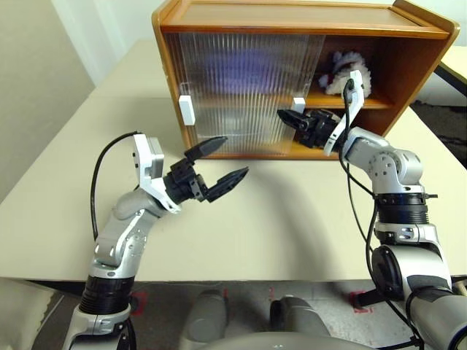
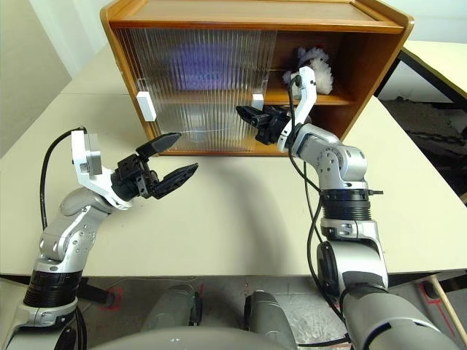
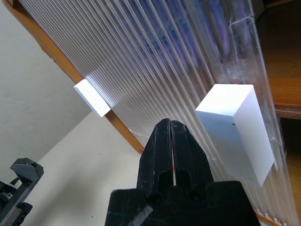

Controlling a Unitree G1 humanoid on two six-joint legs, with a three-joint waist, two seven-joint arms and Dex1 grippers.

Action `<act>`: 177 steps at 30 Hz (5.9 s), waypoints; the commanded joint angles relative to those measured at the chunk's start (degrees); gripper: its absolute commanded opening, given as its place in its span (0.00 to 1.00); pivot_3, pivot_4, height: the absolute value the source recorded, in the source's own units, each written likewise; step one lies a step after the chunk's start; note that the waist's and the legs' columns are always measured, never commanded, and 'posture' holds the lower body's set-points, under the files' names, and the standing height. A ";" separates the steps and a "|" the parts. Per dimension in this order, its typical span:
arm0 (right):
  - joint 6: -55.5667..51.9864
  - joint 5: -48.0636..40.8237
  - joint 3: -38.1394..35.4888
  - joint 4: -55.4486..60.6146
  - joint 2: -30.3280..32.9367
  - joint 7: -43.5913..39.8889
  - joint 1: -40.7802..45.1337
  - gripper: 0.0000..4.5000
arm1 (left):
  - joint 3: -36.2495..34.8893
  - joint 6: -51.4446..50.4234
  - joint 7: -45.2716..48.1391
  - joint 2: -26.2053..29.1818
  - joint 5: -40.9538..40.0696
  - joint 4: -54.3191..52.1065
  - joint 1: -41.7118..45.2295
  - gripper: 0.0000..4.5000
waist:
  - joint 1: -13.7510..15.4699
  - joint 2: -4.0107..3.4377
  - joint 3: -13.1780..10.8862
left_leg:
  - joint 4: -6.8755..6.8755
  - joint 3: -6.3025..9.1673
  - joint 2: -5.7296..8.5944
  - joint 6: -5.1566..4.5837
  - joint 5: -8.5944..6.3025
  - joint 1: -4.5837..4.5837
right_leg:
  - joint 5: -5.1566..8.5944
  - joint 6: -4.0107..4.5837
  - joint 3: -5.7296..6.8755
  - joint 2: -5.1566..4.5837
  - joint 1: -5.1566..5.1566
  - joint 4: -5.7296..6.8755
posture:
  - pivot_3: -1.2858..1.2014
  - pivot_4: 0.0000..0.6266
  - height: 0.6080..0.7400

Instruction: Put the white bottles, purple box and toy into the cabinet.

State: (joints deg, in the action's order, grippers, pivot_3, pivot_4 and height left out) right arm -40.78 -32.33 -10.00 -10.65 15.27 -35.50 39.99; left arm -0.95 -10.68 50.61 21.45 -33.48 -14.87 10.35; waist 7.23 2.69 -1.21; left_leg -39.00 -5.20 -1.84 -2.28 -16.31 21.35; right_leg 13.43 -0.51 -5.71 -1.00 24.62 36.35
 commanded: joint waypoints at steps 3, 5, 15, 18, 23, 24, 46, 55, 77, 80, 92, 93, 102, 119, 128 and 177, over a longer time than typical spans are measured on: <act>3.69 1.44 -0.97 -0.77 0.89 1.62 -0.66 0.01 | 0.33 0.73 0.60 0.32 0.75 0.96 -0.35 1.00 | -0.04 0.00 0.00 | 0.00 0.00 0.00 0.00 0.00 0.00 | 0.01 0.01 0.00 0.00 0.00 0.00 | 0.62 0.00 1.00; 4.64 1.73 -0.99 -0.79 1.20 1.70 -0.71 0.01 | -0.16 0.97 0.68 0.56 0.74 1.36 -0.43 1.00 | -0.03 0.00 0.00 | 0.00 0.00 0.00 0.00 0.00 0.00 | 0.01 0.01 0.00 0.00 0.00 0.00 | 0.62 0.00 1.00; 8.98 4.43 -1.17 0.85 2.29 5.10 -3.54 0.01 | -1.12 1.46 1.07 1.32 0.43 2.08 -1.01 1.00 | 0.07 0.01 0.00 | 0.00 0.00 0.02 -0.02 0.01 0.00 | 0.02 0.02 0.01 -0.08 -0.03 -0.03 | 0.62 0.00 1.00; 9.80 4.66 -1.41 1.12 2.05 6.27 -4.06 0.01 | -0.86 1.70 1.05 1.02 0.55 2.59 -0.73 1.00 | 0.02 0.01 0.00 | 0.00 -0.02 0.03 -0.02 0.02 -0.01 | 0.03 0.01 0.00 -0.09 -0.04 -0.06 | 0.62 0.00 1.00; 11.30 5.23 -1.31 0.76 2.32 6.86 -4.84 0.01 | -0.59 1.73 1.18 0.95 0.51 2.74 -0.50 1.00 | 0.02 0.01 0.00 | 0.00 -0.03 0.01 -0.03 0.02 -0.03 | 0.04 0.04 0.01 -0.09 -0.04 -0.05 | 0.61 0.00 1.00; 11.73 5.47 -1.52 0.51 2.49 7.21 -4.86 0.01 | -0.59 1.74 1.20 0.98 0.50 2.74 -0.48 1.00 | 0.02 0.01 0.00 | 0.00 -0.03 0.01 -0.03 0.02 -0.04 | 0.04 0.04 0.01 -0.09 -0.05 -0.05 | 0.61 0.00 1.00; 20.14 7.97 -4.45 -3.75 4.43 11.76 -6.32 0.01 | 0.12 1.69 1.50 0.79 0.49 2.99 -0.33 1.00 | -0.34 -0.01 -0.01 | -0.01 -0.27 0.05 -0.16 0.22 -0.04 | -0.11 0.18 0.02 -0.36 -0.20 -0.46 | 0.61 0.00 1.00; 21.44 7.58 -5.77 -4.84 5.52 12.44 -6.73 0.01 | 0.24 1.86 2.13 0.75 0.50 3.92 0.45 1.00 | -0.34 -0.01 -0.01 | 0.00 -0.25 0.06 -0.23 0.25 0.02 | -0.25 -0.15 0.11 -0.47 -0.19 -0.47 | 0.60 0.00 1.00; 21.10 7.40 -9.15 -5.96 8.70 13.94 -5.28 0.01 | 0.73 2.57 3.18 -0.22 0.96 5.07 0.87 1.00 | -2.27 -0.08 -0.06 | 0.00 -0.33 0.17 -0.38 0.33 0.17 | -0.27 -0.35 0.40 -0.88 -0.21 -0.55 | 0.60 0.00 1.00; 21.04 7.54 -9.29 -6.09 9.48 14.00 -5.33 0.01 | 0.89 2.55 3.16 -0.38 1.01 5.09 0.95 1.00 | -2.33 -0.11 -0.08 | 0.00 -0.33 0.17 -0.36 0.32 0.17 | -0.27 -0.36 0.40 -0.89 -0.21 -0.55 | 0.60 0.00 1.00; 22.98 8.30 -11.43 -10.32 13.13 13.64 -5.92 0.01 | 0.80 2.15 3.02 -0.12 1.03 4.77 1.05 1.00 | -3.06 -0.15 -0.11 | 0.01 -0.30 0.17 -0.41 0.35 0.22 | -0.25 -0.37 0.42 -0.88 -0.21 -0.59 | 0.60 0.00 1.00; 23.13 8.33 -11.51 -10.60 13.28 13.59 -5.83 0.01 | 0.80 2.13 3.01 -0.10 1.03 4.73 1.02 1.00 | -3.06 -0.15 -0.11 | 0.02 -0.29 0.17 -0.41 0.35 0.21 | -0.24 -0.37 0.42 -0.87 -0.22 -0.59 | 0.60 0.00 1.00; 23.64 8.26 -11.98 -10.75 13.58 14.09 -5.23 0.01 | 0.84 1.83 2.93 0.08 0.98 4.41 0.94 1.00 | -3.00 -0.17 -0.12 | 0.02 -0.28 0.19 -0.43 0.36 0.23 | -0.23 -0.40 0.43 -0.89 -0.22 -0.60 | 0.60 0.00 1.00; 4.36 -7.39 -7.90 12.52 8.38 8.19 -8.66 0.30 | -0.15 0.00 1.29 2.30 2.04 4.76 -0.46 1.00 | -3.15 -0.28 -0.19 | 0.10 -0.20 0.13 -0.42 0.35 0.23 | -0.17 -0.31 0.52 -0.88 -0.19 -0.57 | 0.60 0.00 1.00; -7.80 -16.60 -10.14 5.43 20.21 -11.80 -25.51 0.99 | -11.81 -4.70 -16.97 3.62 5.63 11.83 -2.06 1.00 | -2.12 -0.20 -0.39 | 0.10 -0.06 0.16 -0.43 0.27 0.27 | -0.12 -0.35 0.74 -1.02 -0.27 -0.66 | 0.61 0.02 1.00; 58.64 7.76 -21.56 -58.89 23.69 -16.72 -9.46 0.99 | -19.22 1.49 -31.15 1.89 14.83 24.20 3.22 1.00 | 0.36 0.19 -0.41 | 0.71 -0.21 0.17 -0.18 0.15 -0.01 | -0.20 -0.19 0.64 -1.00 -0.35 -0.83 | 0.61 0.02 1.00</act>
